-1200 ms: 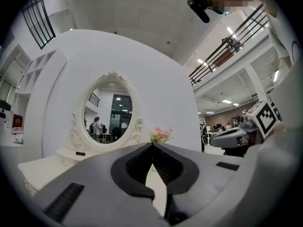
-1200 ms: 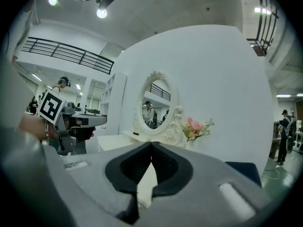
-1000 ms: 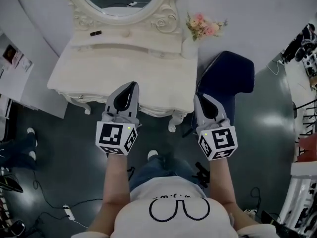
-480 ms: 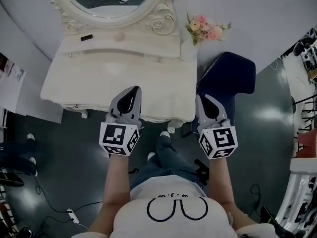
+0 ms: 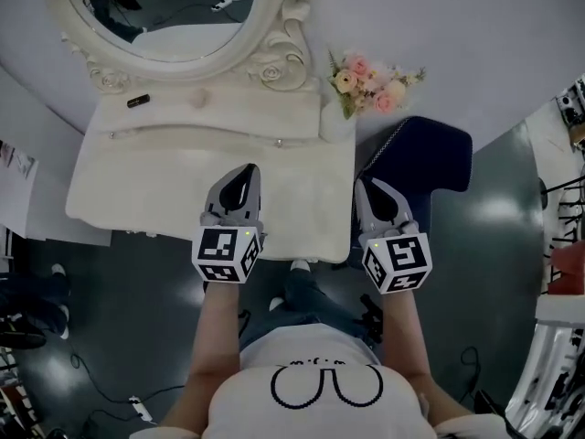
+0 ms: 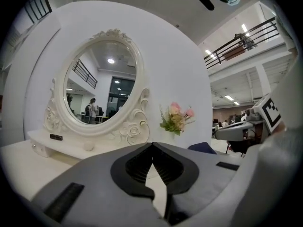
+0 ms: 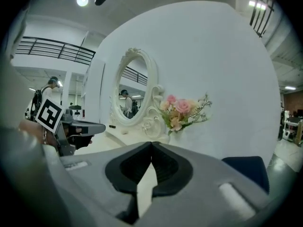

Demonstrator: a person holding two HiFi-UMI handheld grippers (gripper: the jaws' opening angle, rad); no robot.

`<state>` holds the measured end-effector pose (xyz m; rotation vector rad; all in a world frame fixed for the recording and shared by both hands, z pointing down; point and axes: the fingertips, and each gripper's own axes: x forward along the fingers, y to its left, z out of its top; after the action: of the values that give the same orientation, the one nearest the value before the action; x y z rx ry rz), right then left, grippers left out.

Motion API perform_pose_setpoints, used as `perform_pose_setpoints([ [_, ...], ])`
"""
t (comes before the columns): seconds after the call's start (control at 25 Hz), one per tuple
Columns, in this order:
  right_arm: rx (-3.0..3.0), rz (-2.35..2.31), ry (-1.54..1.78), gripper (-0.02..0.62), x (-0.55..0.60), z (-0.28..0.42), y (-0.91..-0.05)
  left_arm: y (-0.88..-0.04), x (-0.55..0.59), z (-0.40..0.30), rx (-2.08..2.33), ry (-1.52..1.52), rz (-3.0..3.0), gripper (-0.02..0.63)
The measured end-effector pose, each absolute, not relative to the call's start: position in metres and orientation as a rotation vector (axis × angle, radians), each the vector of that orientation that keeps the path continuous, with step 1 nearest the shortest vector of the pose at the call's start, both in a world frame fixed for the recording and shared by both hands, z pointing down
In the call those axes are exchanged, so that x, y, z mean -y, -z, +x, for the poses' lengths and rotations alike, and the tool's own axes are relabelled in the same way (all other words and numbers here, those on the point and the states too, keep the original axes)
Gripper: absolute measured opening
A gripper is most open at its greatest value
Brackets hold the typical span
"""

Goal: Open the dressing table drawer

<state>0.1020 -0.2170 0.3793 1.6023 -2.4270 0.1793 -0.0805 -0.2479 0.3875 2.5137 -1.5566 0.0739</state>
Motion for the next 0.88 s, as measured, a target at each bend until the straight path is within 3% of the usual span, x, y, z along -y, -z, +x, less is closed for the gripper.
perform_pose_setpoints([
  [0.08, 2.429, 1.597, -0.196, 0.002, 0.222, 0.107, -0.383, -0.392, 0.257, -0.080, 1.587, -0.048, 2.470, 0.008],
  [0.2, 2.427, 1.587, -0.218, 0.002, 0.225, 0.117, -0.390, -0.406, 0.264, -0.071, 1.572, -0.066, 2.428, 0.179],
  [0.88, 2.359, 1.586, -0.394, 0.002, 0.200, 0.107, -0.434, -0.503, 0.241, -0.069, 1.479, -0.387, 2.289, 0.181],
])
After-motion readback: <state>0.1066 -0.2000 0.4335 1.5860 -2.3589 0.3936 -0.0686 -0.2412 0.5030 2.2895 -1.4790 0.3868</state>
